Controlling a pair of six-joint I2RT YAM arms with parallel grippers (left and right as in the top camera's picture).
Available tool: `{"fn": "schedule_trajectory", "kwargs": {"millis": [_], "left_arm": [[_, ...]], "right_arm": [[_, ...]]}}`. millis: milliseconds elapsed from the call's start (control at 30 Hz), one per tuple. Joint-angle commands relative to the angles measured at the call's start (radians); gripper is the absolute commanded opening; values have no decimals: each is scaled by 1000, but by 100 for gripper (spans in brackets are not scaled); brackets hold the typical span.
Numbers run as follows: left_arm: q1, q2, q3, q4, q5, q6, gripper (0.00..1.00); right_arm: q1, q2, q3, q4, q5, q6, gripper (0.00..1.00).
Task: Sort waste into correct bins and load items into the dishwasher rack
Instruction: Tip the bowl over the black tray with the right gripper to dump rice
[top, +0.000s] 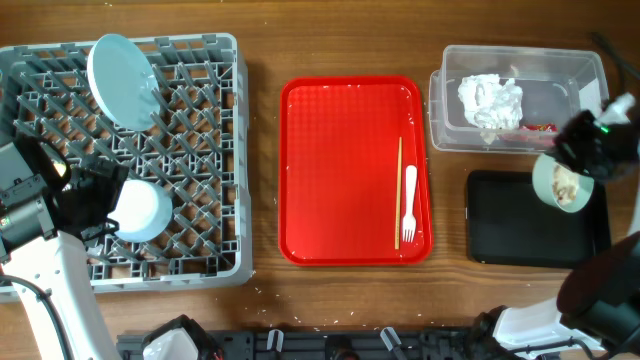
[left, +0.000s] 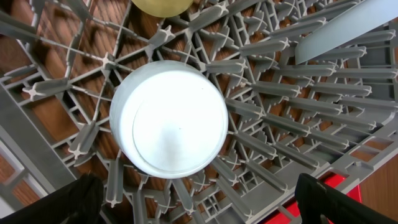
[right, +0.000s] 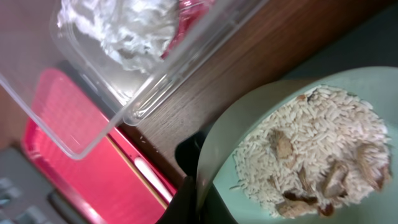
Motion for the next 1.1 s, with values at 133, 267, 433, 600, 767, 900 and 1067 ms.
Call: {"fn": "schedule_trajectory", "kwargs": {"millis": [133, 267, 433, 600, 767, 900, 1067], "left_arm": [[6, 5, 8, 2, 11, -6, 100], [6, 5, 8, 2, 11, -6, 100], [6, 5, 8, 2, 11, -6, 100], [6, 5, 8, 2, 11, -6, 100], [6, 5, 8, 2, 11, -6, 100], [6, 5, 8, 2, 11, -6, 100], [6, 5, 8, 2, 11, -6, 100]], "right_arm": [[-287, -14, -209, 104, -595, -241, 4], [-359, -13, -327, 177, -753, -241, 4], [-375, -13, -378, 225, -808, -173, 4], [-394, 6, -390, 345, -875, 11, 4], [-408, 9, -526, 454, -909, 90, 4], [-421, 9, -549, 522, -1118, 119, 5], [-432, 9, -551, 615, -1181, 275, 4]]}}
